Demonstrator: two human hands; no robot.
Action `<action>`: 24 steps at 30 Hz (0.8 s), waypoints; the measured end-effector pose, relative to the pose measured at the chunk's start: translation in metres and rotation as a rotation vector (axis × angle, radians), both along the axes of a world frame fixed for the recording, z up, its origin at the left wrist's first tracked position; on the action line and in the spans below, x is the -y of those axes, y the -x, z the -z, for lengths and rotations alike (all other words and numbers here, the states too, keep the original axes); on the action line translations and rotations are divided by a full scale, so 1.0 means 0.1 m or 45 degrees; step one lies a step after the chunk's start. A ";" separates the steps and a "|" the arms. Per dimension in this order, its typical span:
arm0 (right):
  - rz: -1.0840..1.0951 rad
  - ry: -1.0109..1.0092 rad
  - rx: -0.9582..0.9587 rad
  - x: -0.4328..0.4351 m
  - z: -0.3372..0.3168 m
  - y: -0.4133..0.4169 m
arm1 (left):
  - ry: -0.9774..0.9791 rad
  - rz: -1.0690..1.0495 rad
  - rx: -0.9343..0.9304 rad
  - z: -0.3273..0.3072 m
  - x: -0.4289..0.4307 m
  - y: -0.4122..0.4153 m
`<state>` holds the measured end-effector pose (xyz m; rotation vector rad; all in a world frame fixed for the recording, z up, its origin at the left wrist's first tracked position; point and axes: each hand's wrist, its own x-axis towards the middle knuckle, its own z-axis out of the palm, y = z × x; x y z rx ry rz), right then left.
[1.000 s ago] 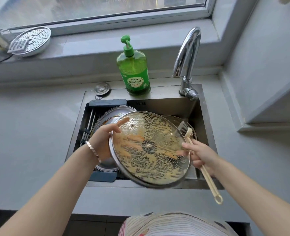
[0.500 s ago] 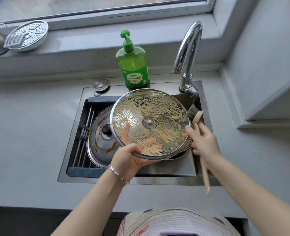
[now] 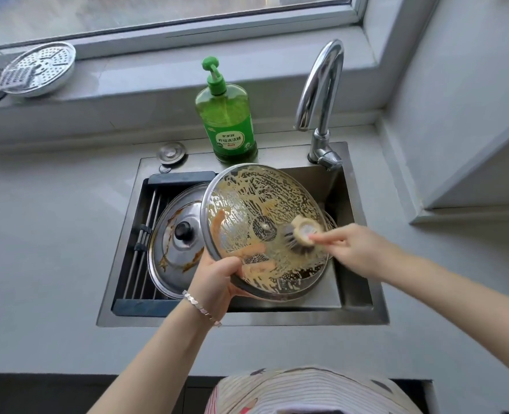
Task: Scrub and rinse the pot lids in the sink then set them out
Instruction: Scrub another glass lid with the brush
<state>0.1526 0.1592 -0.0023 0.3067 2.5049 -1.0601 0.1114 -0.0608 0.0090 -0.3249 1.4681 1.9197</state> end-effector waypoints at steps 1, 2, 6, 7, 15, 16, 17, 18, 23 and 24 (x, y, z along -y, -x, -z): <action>0.026 -0.037 0.006 -0.04 0.04 0.00 | 0.005 0.016 -0.015 -0.01 0.00 0.00; -0.004 0.009 0.013 0.01 0.05 -0.04 | 0.012 0.026 -0.029 -0.03 -0.02 0.00; -0.228 0.306 0.043 0.27 -0.07 -0.24 | 0.029 -0.024 -0.038 -0.03 -0.02 0.04; -0.206 0.276 0.033 0.20 -0.03 -0.21 | 0.022 -0.029 -0.029 -0.02 0.00 0.05; -0.262 0.454 0.043 0.39 -0.17 -0.06 | 0.074 -0.060 -0.073 0.06 -0.04 0.08; -0.292 0.472 0.052 0.39 -0.20 -0.08 | 0.057 -0.072 -0.060 0.07 -0.01 0.09; -0.310 0.478 0.086 0.34 -0.20 -0.11 | 0.045 -0.072 -0.051 0.06 0.02 0.10; -0.327 0.449 0.118 0.26 -0.17 -0.13 | 0.041 -0.063 -0.041 0.05 0.07 0.12; -0.288 0.071 0.246 -0.11 0.13 -0.16 | 0.071 0.036 -0.035 0.03 0.19 0.12; -0.278 0.095 0.256 -0.06 0.14 -0.17 | 0.090 0.044 -0.035 0.05 0.18 0.11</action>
